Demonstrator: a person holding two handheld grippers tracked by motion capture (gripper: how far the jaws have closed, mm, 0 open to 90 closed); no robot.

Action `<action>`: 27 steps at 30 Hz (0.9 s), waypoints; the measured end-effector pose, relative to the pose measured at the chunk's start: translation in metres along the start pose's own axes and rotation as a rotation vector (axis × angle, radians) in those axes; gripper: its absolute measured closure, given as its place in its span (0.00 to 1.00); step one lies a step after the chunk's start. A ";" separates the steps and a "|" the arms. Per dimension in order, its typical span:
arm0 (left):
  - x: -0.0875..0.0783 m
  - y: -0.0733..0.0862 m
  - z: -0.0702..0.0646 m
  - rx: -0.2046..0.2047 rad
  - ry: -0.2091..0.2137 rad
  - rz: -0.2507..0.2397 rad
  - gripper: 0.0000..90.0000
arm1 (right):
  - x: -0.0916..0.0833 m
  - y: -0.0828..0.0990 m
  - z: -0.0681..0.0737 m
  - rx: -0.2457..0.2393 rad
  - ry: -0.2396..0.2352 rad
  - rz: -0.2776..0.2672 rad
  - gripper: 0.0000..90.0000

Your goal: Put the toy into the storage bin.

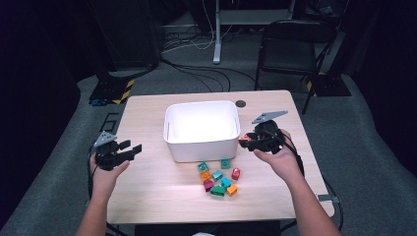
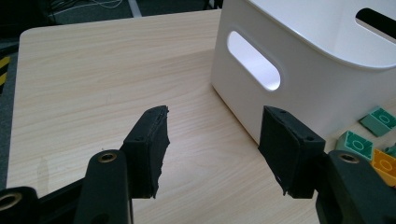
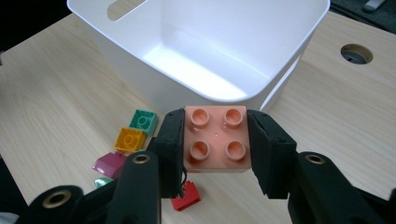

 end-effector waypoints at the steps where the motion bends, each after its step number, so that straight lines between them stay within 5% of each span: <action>1: 0.000 0.000 0.000 -0.001 0.000 -0.001 0.46 | 0.000 -0.003 0.001 -0.002 0.003 0.000 0.65; 18: 0.000 0.002 0.002 -0.005 0.004 0.002 0.46 | 0.033 -0.049 0.020 -0.074 0.009 0.000 0.65; 27: 0.001 0.002 0.002 -0.002 0.006 0.005 0.46 | 0.061 -0.065 0.019 -0.042 0.004 -0.016 0.65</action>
Point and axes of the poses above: each handheld gripper's, and its own axes: x roughly forward along the jaws, y roughly out of its underside, z roughly to its left, the point moved 7 cm from there along x, roughly forward along the jaws, and after that the axes turned 12 degrees about x, right-handed, at the moved point
